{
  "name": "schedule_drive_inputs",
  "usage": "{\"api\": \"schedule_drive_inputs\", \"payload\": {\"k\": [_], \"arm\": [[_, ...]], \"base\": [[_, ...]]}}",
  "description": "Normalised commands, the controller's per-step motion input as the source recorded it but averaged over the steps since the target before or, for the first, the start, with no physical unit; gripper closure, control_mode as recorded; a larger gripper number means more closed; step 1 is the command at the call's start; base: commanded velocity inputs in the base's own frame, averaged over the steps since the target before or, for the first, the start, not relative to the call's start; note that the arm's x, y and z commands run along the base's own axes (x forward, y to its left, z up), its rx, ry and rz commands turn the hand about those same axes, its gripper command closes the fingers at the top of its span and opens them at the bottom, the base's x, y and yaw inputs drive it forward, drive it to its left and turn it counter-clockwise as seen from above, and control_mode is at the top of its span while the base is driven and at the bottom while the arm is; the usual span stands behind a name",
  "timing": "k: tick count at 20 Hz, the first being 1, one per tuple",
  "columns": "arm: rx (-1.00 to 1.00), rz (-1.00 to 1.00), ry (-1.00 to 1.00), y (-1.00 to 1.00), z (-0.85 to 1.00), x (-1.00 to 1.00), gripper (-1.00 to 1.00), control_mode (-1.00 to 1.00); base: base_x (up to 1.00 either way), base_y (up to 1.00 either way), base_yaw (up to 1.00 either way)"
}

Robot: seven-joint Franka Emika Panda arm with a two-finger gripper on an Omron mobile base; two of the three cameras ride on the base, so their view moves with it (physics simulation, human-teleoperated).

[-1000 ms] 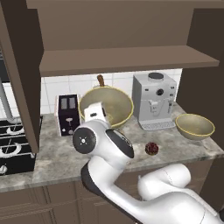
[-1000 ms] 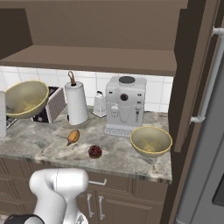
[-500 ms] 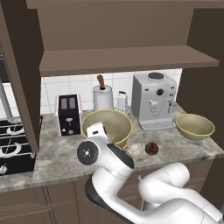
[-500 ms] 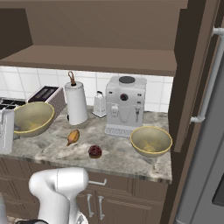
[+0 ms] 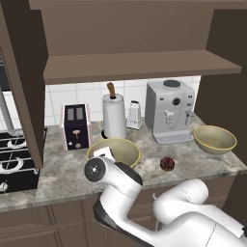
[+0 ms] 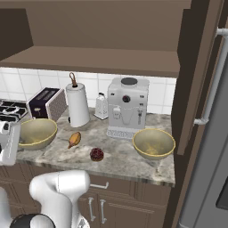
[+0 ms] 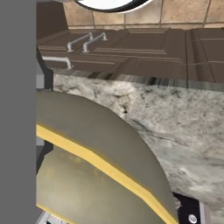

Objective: Pick both bowls and place them on the counter. Then place the chicken drumstick in one bowl and place the cake in the other bowl.

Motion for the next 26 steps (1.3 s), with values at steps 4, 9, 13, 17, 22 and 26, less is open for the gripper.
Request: {"api": "schedule_drive_inputs", "payload": {"k": [4,9,13,17,22,26], "arm": [[0.0,0.0,0.05,0.14,-0.54,0.16,1.0,-1.0],[0.0,0.0,0.0,0.12,-0.49,0.12,1.0,-1.0],[0.01,0.0,0.0,0.08,-0.28,0.06,1.0,-1.0],[0.01,0.01,0.0,0.05,-0.16,0.05,1.0,-1.0],[0.0,0.03,0.02,0.07,-0.11,0.19,1.0,-1.0],[0.0,0.03,0.04,0.08,-0.17,0.21,1.0,-1.0]], "base": [[0.0,0.0,0.0],[0.0,0.0,0.0],[0.0,0.0,0.0],[0.0,0.0,0.0],[0.0,0.0,0.0],[0.0,0.0,0.0]]}}
